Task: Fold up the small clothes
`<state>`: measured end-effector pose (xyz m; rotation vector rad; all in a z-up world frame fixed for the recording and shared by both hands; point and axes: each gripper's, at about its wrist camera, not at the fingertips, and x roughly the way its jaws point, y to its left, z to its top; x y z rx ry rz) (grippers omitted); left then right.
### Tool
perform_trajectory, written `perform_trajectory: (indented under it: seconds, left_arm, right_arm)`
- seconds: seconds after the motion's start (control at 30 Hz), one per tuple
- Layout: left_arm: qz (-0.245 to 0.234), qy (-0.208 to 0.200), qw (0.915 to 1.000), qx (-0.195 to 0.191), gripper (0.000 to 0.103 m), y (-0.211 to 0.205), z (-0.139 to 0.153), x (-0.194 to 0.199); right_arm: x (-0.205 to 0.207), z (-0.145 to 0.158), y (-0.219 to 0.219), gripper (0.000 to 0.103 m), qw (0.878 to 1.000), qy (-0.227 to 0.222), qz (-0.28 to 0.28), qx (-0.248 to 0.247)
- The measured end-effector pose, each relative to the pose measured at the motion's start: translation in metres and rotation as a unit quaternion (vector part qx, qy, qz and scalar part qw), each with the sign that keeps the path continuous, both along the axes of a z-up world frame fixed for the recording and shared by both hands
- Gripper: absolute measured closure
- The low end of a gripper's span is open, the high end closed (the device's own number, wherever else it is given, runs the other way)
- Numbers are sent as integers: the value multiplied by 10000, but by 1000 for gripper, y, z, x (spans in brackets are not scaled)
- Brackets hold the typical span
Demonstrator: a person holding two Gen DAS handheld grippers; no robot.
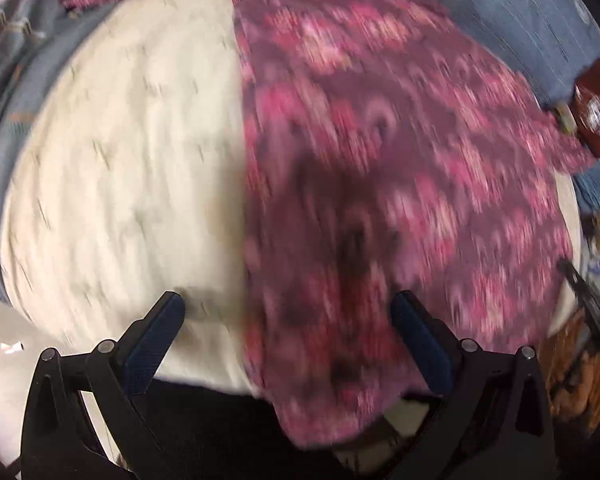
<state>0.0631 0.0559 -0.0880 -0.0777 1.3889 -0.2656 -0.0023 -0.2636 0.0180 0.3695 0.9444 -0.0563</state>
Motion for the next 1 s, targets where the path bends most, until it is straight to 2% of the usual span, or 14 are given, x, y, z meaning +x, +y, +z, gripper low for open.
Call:
perform_trajectory:
  seconds: [0.17,0.2,0.23,0.27,0.3,0.33,0.43,0.5,0.7,0.8,0.87,0.9,0.93,1.0]
  left_arm:
    - [-310,98,9995,9,0,-3,-6,-28]
    - [-260,20,9997,7,10,-2,-7,-29]
    - [-199,-116,9997,31,27,-1,-5,-32]
    - [-175,-288,9994,114,40,-1,-1,-34]
    - [-217,-373,9991,49,77,0,5,-35]
    - [-167,-338,9991,-198,98,8,13,-35]
    - [119,-399,9966,-705,98,30,35,-35]
    - [128,-440,9975,-538,98,38,36,-34]
    - [158,193,9997,0,92,32,-1,-26]
    - [83,-263,9995,-117,91,43,34,-25]
    - [-5,-748,9971,-122,75,40,65,-13]
    - [-26,-959,9953,-120,57,35,77,-7]
    - [-23,-1267,9919,-100,43,25,91,4]
    - [-29,-1575,9875,-108,40,12,97,34]
  right_arm:
    - [1,4,16,55,9976,162,205,-645]
    - [1,3,16,67,9974,162,203,-677]
    - [0,4,15,100,9974,158,216,-674]
    - [0,4,14,99,9980,143,294,-533]
    - [-1,7,13,99,9987,65,321,-393]
    - [-3,13,14,99,9991,-84,339,-256]
    - [-23,55,-2,99,9949,-838,255,505]
    - [-27,68,-11,99,9926,-1047,162,598]
    - [-7,-6,-13,97,9978,669,-9,19]
    - [-13,17,-26,92,9990,264,-231,289]
    - [-9,49,-36,91,9985,-321,-306,334]
    - [-4,59,-39,86,9977,-508,-303,345]
    - [5,70,-40,73,9967,-669,-287,345]
    - [36,80,-38,51,9958,-811,-255,346]
